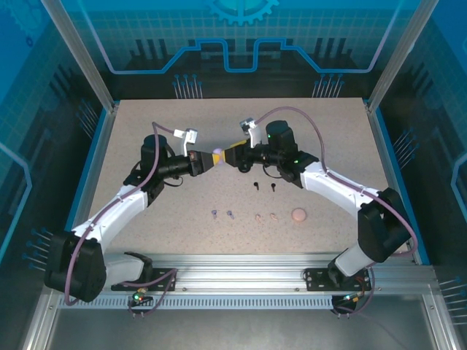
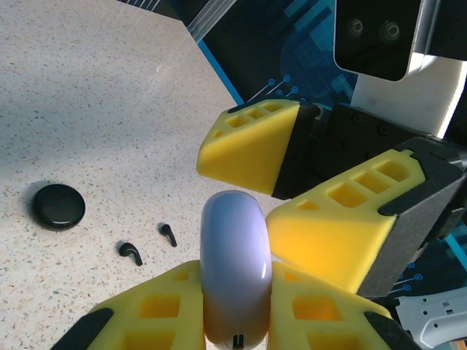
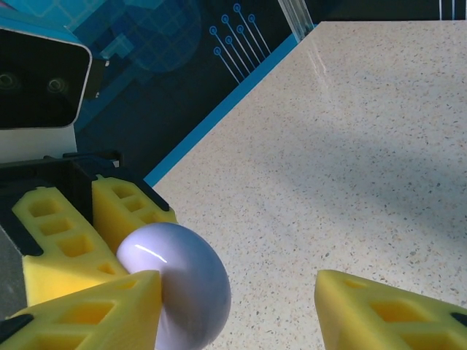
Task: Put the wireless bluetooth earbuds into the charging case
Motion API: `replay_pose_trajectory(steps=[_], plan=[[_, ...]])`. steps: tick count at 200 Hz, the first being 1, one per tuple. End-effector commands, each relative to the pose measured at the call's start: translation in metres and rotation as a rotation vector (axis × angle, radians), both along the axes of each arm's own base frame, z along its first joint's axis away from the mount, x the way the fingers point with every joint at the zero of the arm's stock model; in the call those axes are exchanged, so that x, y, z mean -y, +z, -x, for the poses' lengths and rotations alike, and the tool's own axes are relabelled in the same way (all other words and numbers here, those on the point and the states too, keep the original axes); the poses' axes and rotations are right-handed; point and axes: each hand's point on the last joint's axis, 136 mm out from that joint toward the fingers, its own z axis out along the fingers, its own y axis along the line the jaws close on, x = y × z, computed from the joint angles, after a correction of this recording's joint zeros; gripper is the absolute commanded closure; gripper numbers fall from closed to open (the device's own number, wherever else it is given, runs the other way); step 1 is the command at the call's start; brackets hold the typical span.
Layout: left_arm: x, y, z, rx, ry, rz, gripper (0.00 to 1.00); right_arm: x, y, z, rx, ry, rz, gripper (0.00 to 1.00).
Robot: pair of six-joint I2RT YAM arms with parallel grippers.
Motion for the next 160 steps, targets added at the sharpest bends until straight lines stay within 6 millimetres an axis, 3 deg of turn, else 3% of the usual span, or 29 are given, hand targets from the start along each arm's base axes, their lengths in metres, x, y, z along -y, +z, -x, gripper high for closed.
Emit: replay_pose_trajectory(steps=[1,14,62,100,160], plan=[[0.009,0.037,0.010,0.093,-0.073,0.051,1.00,0.017,-0.035,-0.022,-0.068,-0.104,0.063,0.45],[0.009,0.037,0.010,0.094,-0.069,0.051,1.00,0.026,-0.033,-0.021,-0.076,-0.113,0.031,0.45],[0.009,0.037,0.010,0.105,-0.075,0.050,1.00,0.046,0.007,0.005,-0.018,-0.107,-0.037,0.40],[0.013,0.046,0.017,0.166,-0.123,0.110,1.00,0.034,0.024,0.020,-0.039,-0.007,-0.125,0.40],[0.018,0.055,0.019,0.177,-0.172,0.176,1.00,0.024,0.023,0.018,-0.072,0.036,-0.152,0.45]])
